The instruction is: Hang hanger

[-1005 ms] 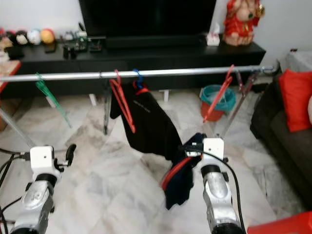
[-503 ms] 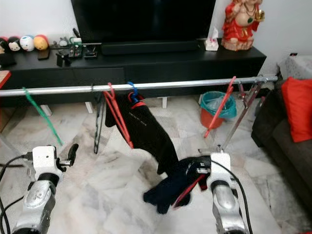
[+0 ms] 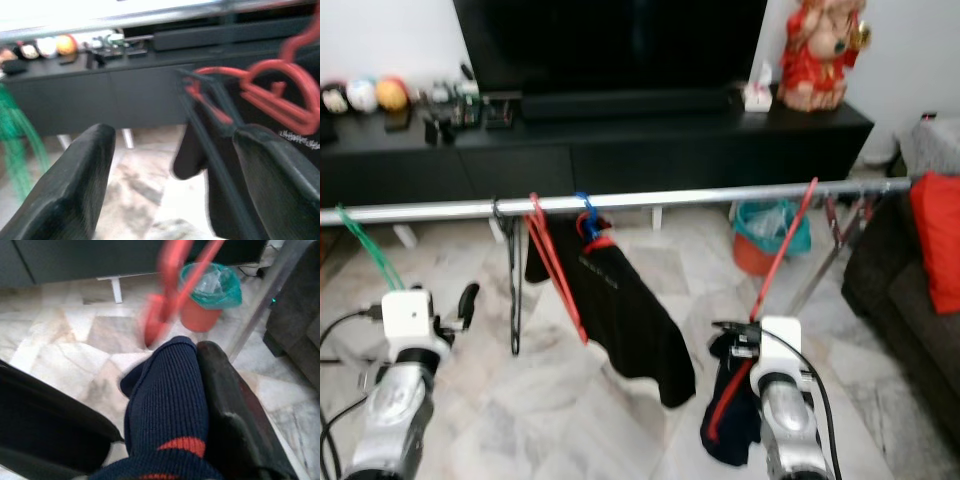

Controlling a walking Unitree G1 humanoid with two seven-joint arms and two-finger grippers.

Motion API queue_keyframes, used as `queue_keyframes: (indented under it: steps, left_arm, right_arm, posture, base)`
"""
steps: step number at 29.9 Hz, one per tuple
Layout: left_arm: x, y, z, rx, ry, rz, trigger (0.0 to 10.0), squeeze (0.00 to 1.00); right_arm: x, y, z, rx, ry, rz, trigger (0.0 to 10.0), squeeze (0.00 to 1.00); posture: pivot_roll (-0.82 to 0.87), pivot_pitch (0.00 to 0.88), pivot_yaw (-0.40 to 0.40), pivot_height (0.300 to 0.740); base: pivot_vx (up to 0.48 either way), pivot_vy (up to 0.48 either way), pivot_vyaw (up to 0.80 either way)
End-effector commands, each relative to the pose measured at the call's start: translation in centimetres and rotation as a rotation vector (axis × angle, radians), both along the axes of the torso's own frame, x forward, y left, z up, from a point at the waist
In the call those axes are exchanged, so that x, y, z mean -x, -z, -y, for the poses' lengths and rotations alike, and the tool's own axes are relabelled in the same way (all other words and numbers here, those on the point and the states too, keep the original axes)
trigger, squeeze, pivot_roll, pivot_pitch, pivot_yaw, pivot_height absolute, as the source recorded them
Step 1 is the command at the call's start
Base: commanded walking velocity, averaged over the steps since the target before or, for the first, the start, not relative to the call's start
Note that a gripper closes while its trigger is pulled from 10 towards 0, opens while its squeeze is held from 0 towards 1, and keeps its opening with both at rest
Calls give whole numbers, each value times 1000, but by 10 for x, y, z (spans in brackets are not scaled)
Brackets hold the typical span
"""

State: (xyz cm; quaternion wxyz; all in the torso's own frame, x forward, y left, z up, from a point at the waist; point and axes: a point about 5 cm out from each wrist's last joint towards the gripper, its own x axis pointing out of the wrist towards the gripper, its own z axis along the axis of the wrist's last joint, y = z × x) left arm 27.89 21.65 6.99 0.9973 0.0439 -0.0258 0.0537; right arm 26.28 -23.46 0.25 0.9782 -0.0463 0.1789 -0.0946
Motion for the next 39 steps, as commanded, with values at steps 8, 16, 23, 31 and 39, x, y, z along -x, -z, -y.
queue_keyframes:
  steps: [8, 16, 23, 31, 39]
  left_arm:
    - [4, -10, -9, -47, -42, 35, 10000, 0]
    - [6, -3, -2, -31, -26, 4, 10000, 0]
    - [6, -2, 2, -29, -16, -2, 10000, 0]
    - [6, -1, 2, -31, -12, -5, 10000, 0]
    - [5, -3, 3, -41, -4, -2, 10000, 0]
  right_arm:
    - [-5, -4, -3, -13, -15, 39, 10000, 0]
    - [2, 4, -2, -6, -24, 8, 10000, 0]
    - [13, 15, 1, -17, 10, -47, 10000, 0]
    - [23, 25, 11, -62, 77, -110, 10000, 0]
    - [25, 26, 14, -53, 79, -121, 10000, 0]
  posture:
    - [53, 5, -7, 740]
    - [50, 1, -10, 740]
    - [46, 0, -11, 740]
    - [50, 0, -12, 740]
    - [52, 0, -10, 740]
  base:
    - [0, 0, 0]
    - [0, 0, -82]
    - [0, 0, 21]
    - [0, 0, 625]
    - [0, 0, 770]
